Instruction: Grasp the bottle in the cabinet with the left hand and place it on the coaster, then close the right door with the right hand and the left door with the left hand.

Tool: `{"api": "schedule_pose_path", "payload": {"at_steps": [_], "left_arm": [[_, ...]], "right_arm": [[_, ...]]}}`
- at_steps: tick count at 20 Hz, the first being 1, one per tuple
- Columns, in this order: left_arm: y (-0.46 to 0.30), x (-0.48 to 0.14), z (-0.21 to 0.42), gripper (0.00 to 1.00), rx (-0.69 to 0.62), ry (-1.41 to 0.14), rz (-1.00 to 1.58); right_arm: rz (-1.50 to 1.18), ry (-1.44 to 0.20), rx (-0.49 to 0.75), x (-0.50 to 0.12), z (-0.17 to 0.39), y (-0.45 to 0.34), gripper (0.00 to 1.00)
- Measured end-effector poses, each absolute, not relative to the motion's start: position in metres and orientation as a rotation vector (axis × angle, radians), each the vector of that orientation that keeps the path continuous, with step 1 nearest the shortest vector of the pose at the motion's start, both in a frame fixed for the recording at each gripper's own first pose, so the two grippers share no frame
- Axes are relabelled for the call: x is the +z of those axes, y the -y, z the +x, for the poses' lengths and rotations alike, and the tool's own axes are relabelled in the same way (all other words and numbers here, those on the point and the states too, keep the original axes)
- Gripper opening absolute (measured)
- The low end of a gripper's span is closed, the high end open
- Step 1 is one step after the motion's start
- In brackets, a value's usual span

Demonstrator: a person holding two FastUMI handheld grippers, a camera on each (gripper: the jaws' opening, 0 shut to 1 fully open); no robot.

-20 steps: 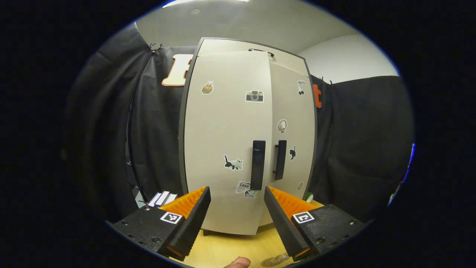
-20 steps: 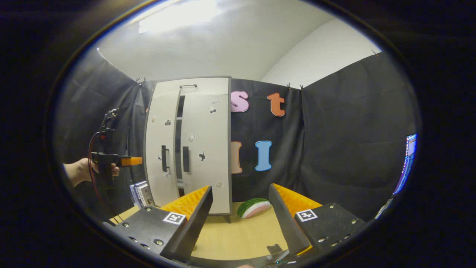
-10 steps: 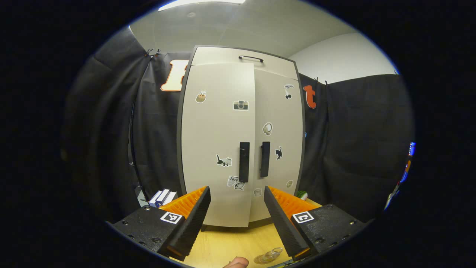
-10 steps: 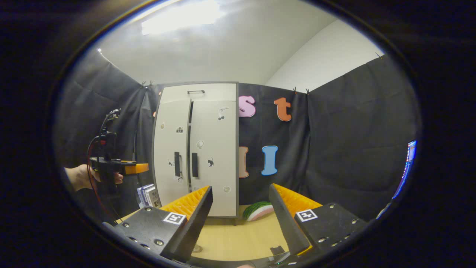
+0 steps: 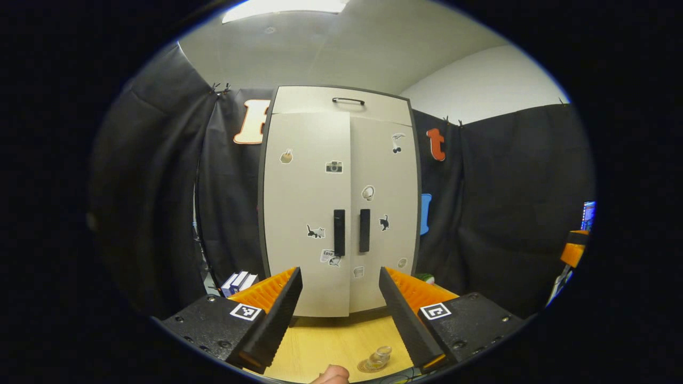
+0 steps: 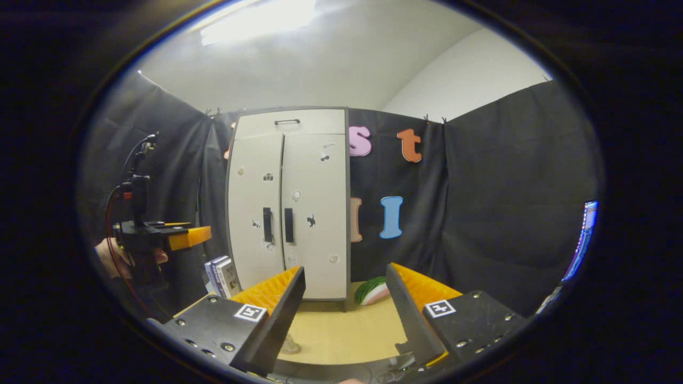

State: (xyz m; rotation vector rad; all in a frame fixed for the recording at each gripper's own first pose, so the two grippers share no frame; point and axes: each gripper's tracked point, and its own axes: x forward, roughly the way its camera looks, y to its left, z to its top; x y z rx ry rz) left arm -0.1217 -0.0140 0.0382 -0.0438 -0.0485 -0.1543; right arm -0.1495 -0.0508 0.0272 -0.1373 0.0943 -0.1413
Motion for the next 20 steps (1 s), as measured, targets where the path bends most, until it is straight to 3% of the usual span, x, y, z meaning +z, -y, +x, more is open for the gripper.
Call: {"api": "schedule_pose_path", "payload": {"at_steps": [10,11,12,20], "left_arm": [[0.024,0.039,-0.117,0.93,-0.184,0.042,-0.063],[0.024,0.038,-0.113,0.93,-0.187,0.044,-0.064],[0.025,0.034,-0.108,0.93,-0.192,0.034,-0.06],[0.042,0.044,-0.085,0.95,-0.268,0.093,-0.008]], "right_arm": [[-0.169,-0.016,-0.067,0.037,-0.146,0.029,0.92],[-0.182,-0.007,-0.061,0.036,-0.142,0.028,0.87],[-0.19,-0.001,-0.065,0.035,-0.139,0.027,0.92],[-0.21,0.009,-0.078,0.027,-0.099,0.016,0.92]]}}
